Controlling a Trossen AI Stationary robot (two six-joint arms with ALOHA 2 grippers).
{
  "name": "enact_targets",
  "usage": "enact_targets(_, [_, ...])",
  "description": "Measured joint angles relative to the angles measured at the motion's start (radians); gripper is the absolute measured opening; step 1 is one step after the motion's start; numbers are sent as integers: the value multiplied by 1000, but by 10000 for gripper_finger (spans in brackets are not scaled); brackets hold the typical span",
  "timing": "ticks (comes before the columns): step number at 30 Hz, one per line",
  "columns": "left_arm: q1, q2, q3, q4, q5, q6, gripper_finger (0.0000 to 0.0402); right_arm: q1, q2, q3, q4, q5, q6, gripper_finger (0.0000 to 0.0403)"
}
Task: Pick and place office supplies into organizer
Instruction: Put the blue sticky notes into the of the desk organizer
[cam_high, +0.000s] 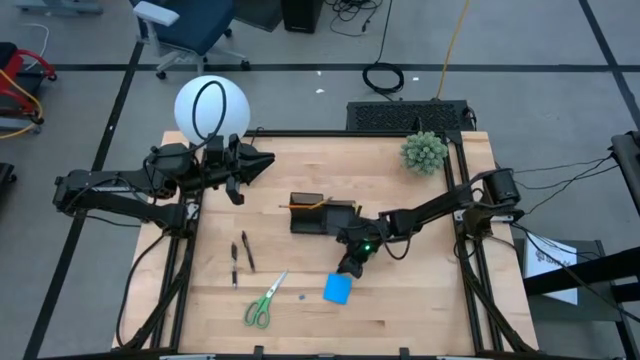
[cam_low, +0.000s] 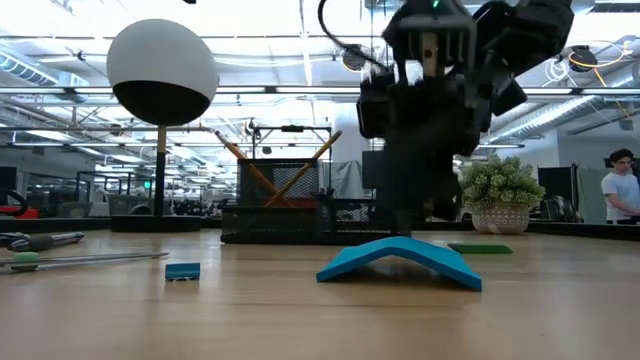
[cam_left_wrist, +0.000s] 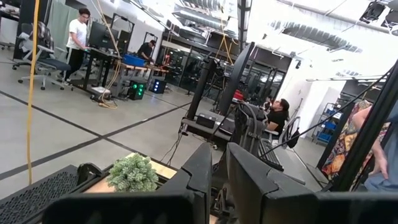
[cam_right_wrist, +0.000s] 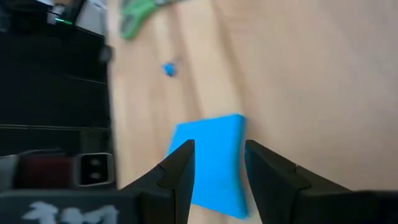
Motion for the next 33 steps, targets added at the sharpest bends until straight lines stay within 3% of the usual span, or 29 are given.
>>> enact_targets(20, [0, 0, 0, 0, 0, 0, 47, 11, 10, -1, -44, 25, -36, 133])
enact_targets(33, [0, 0, 0, 1, 0, 0, 47, 72, 57, 0, 2, 75, 27, 133])
